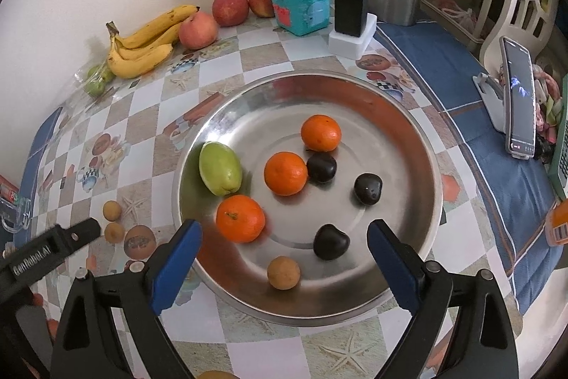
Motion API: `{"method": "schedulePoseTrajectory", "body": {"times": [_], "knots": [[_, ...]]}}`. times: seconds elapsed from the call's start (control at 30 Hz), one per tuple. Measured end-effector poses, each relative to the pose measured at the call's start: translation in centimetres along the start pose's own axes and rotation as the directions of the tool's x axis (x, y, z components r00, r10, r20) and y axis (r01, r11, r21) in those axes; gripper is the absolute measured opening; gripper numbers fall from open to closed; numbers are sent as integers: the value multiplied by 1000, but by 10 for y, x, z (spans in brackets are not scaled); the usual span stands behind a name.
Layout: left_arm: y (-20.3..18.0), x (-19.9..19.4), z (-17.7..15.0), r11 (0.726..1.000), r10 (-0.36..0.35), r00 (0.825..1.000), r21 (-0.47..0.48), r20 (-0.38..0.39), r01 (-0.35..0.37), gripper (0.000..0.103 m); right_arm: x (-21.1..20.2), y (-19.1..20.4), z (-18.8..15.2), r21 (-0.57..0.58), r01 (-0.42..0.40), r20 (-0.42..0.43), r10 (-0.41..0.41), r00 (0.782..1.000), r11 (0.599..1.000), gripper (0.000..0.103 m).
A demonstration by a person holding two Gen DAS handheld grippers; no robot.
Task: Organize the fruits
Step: 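Withdraw both open tools from the plate toward the loose brown fruits, then move both open tools over the table toward the two small brown fruits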
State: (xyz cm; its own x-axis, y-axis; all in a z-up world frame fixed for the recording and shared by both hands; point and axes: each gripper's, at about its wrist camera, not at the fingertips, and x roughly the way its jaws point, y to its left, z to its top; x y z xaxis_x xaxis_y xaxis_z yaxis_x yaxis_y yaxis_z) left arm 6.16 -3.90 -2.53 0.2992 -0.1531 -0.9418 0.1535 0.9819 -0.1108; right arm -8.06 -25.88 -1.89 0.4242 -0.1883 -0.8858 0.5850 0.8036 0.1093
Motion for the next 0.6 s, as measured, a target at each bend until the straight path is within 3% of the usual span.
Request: {"method": "schedulePoseTrajectory", "body": {"times": [0.17, 0.43, 0.6], "knots": [[16, -4, 7, 993, 104, 993, 41, 49, -106, 103, 2, 6, 0, -10, -20, -6, 20, 1000, 1000, 94], [32, -5, 13, 979, 176, 982, 96, 69, -182, 103, 5, 25, -1, -58, -43, -11, 42, 999, 997, 94], [41, -7, 17, 979, 172, 983, 100, 70, -178, 103, 8, 44, -4, -83, -89, -28, 87, 996, 993, 94]]}}
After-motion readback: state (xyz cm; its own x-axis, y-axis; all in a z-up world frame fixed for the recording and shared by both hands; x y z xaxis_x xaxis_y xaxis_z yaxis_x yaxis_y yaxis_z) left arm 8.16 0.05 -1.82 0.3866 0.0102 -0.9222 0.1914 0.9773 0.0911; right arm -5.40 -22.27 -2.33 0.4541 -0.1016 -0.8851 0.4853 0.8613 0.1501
